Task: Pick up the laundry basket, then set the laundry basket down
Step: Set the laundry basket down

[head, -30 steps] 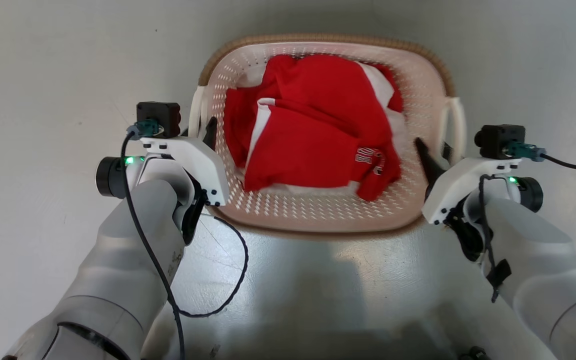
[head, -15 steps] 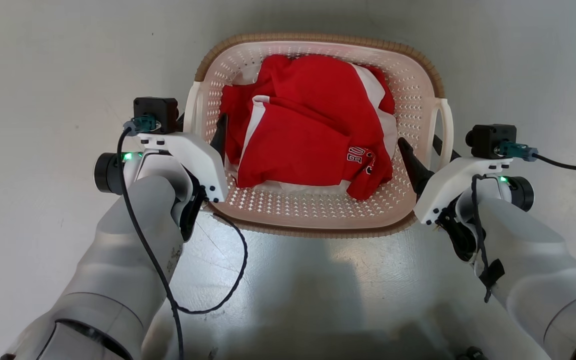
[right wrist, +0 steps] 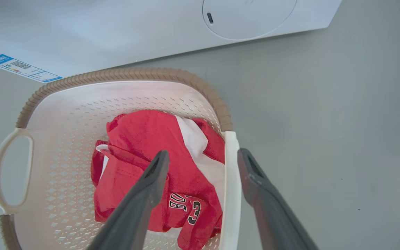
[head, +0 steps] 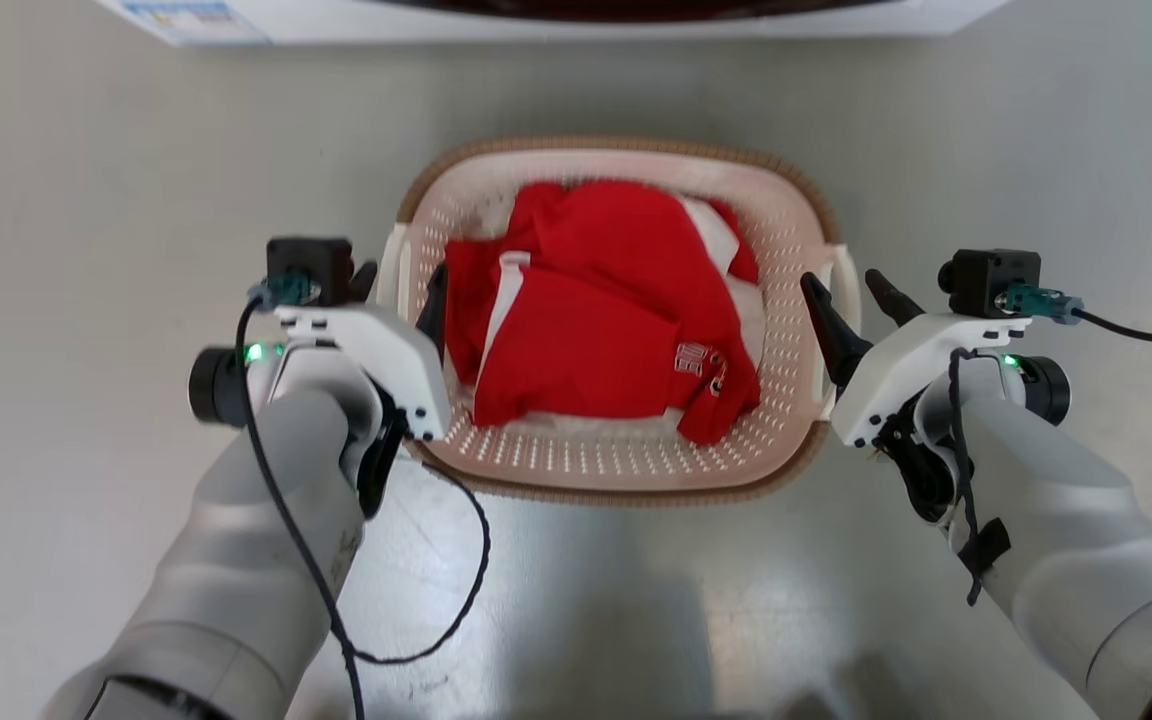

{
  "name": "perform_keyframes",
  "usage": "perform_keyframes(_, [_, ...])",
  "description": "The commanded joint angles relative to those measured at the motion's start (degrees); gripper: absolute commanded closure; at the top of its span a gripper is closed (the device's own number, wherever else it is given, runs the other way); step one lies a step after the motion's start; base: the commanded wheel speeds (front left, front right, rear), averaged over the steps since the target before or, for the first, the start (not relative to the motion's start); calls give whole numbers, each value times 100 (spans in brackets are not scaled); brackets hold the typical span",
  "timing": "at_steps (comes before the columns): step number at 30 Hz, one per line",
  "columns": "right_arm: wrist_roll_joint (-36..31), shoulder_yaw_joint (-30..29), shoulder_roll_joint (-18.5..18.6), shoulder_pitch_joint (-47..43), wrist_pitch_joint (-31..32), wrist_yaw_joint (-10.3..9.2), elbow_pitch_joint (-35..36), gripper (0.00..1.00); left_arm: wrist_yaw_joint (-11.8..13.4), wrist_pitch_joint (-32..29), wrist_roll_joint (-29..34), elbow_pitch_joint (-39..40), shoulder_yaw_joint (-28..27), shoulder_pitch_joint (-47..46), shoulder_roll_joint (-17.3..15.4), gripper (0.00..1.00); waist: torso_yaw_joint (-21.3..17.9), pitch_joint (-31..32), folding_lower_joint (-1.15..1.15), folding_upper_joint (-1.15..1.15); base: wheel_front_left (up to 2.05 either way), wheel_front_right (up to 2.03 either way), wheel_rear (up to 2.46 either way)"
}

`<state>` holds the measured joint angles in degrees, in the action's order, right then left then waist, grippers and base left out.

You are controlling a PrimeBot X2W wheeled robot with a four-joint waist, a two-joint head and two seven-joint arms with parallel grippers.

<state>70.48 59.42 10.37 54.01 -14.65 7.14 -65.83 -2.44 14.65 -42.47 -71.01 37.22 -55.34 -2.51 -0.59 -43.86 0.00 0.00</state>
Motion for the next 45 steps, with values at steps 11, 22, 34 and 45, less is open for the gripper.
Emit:
perform_keyframes(11, [-506, -494, 21, -920, -35, 35, 354, 0, -50, 35, 426, 964, -952, 1197, -413, 0, -203, 1555, 0, 0, 0, 0, 0])
perform_keyframes(22, [-1427, -1435, 182, -1693, -35, 35, 1060, 0, -157, 35, 1138, 1968, -1894, 2224, -374, 0, -182, 2850, 0, 0, 0, 0, 0])
perform_keyframes(34, [-2854, -3139, 148, -2731, -35, 35, 2237, 0, -319, 35, 1787, 3370, -2832, 3263, -185, 0, -102, 3690, 0, 0, 0, 0, 0])
perform_keyframes(45, [-3993, -4466, -114, -3633, -35, 35, 3452, 0, -429, 35, 2215, 4247, -3248, 3894, -75, 0, -55, 4191, 0, 0, 0, 0, 0])
